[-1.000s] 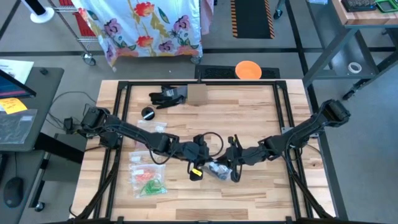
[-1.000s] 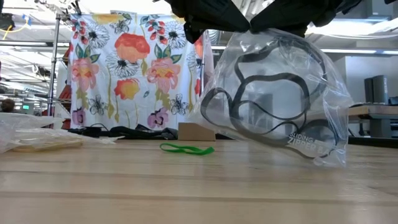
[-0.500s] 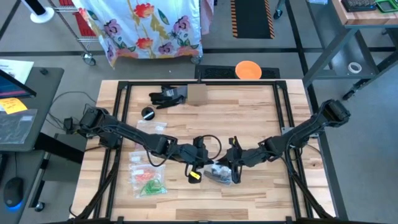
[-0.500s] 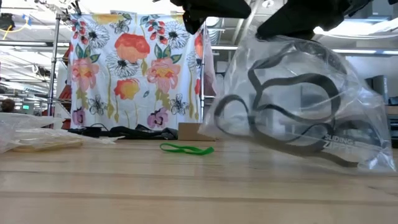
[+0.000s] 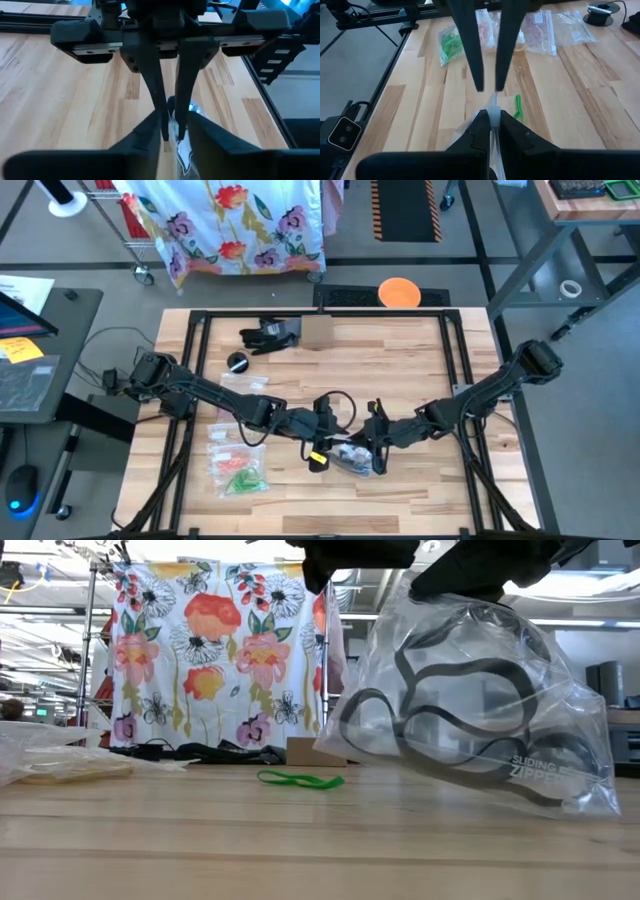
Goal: Sort rubber bands
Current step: Close the transparent zip bag
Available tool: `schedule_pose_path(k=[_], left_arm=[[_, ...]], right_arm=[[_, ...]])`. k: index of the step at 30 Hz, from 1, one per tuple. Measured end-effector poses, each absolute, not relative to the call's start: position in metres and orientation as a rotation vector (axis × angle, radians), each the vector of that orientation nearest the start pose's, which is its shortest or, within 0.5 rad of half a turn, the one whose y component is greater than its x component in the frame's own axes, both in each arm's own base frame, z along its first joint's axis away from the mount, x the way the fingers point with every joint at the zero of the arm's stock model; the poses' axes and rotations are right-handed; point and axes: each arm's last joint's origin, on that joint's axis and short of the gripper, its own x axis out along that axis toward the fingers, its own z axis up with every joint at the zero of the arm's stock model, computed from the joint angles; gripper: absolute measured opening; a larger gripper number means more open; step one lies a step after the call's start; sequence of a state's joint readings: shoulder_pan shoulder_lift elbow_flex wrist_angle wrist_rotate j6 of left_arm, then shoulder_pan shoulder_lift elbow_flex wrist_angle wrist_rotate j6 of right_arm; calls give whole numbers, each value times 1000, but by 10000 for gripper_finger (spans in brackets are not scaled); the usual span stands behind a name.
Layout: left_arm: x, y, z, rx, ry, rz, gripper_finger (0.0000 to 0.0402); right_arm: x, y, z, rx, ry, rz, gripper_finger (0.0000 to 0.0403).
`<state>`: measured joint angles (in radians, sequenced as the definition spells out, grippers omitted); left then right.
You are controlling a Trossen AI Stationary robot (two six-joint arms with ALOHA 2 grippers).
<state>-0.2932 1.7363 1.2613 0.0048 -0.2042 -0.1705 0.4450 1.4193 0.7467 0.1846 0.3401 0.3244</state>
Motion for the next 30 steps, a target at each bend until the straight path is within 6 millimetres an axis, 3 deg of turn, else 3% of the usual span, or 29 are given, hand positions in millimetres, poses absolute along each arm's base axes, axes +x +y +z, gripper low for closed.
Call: schedule_pose_path(k=[5,8,19,25,30], left_arm=[[381,-109,265,-105,431,-67,146],[384,-109,257,-123,452,-57,174],[390,-107,246,-128,479,-79,184],[390,-105,246,-129,479,-70,141],[388,-104,244,-111,509,-50,41]], right_arm=[[269,117,214,132,461,28,17],[269,117,214,132,461,28,17],[269,117,214,129,461,29,17],[269,117,214,129,461,29,17],[268,117,213,126,470,27,17]])
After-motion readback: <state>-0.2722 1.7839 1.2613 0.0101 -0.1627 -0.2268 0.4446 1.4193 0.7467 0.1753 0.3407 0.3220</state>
